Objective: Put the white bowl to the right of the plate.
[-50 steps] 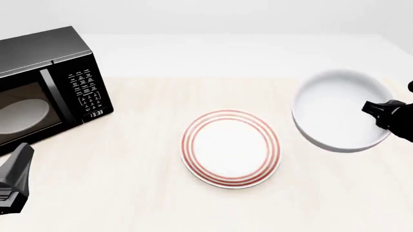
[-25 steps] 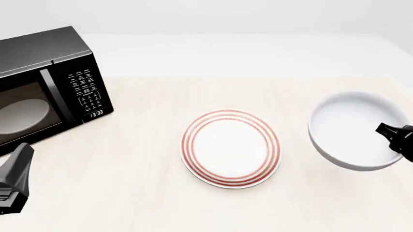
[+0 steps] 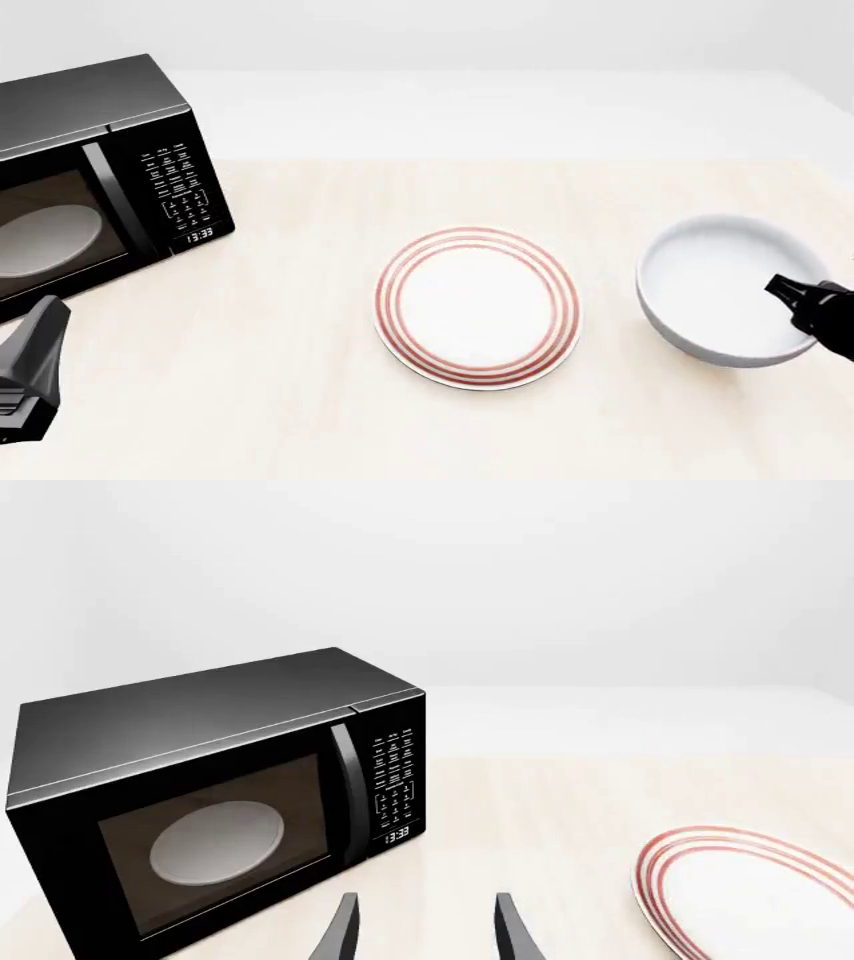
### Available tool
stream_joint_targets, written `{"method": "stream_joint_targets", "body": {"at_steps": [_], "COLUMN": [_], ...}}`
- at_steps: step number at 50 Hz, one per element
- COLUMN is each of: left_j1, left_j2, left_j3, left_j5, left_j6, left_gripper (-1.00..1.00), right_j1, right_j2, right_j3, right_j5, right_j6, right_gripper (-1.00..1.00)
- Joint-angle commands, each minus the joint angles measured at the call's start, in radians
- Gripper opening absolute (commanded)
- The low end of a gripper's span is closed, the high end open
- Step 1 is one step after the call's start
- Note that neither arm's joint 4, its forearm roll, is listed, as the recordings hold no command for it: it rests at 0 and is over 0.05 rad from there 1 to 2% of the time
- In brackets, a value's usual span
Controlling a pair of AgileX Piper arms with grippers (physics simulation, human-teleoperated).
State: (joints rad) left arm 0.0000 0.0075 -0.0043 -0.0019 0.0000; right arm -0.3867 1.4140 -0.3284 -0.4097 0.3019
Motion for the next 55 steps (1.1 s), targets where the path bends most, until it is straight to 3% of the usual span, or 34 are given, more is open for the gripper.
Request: {"method": "stream_joint_targets", "body": {"at_steps": [1, 41, 42, 49, 55], "left_j1": [0.0, 0.0, 0.0, 0.0, 0.0], "left_j2": [0.0, 0.0, 0.0, 0.0, 0.0], "left_j3": [0.0, 0.0, 0.0, 0.0, 0.0], "left_j5": [0.0, 0.0, 0.0, 0.0, 0.0], "left_j6": [0.0, 0.0, 0.0, 0.0, 0.0], "left_gripper": [1.0, 1.0, 1.0, 1.0, 1.0], "right_j1": [-0.008, 0.002, 0.002, 0.016, 0.016], "right_j2": [0.077, 0.214, 0.206, 0.045, -0.145], "right_j3": [-0.021, -0.035, -0.032, -0.017, -0.04], "right_j5": [-0.047, -0.139, -0.135, -0.041, 0.119], "right_j6": [0.007, 0.024, 0.028, 0.042, 0.002], "right_gripper": [-1.0, -1.0, 1.0, 1.0, 1.0]}}
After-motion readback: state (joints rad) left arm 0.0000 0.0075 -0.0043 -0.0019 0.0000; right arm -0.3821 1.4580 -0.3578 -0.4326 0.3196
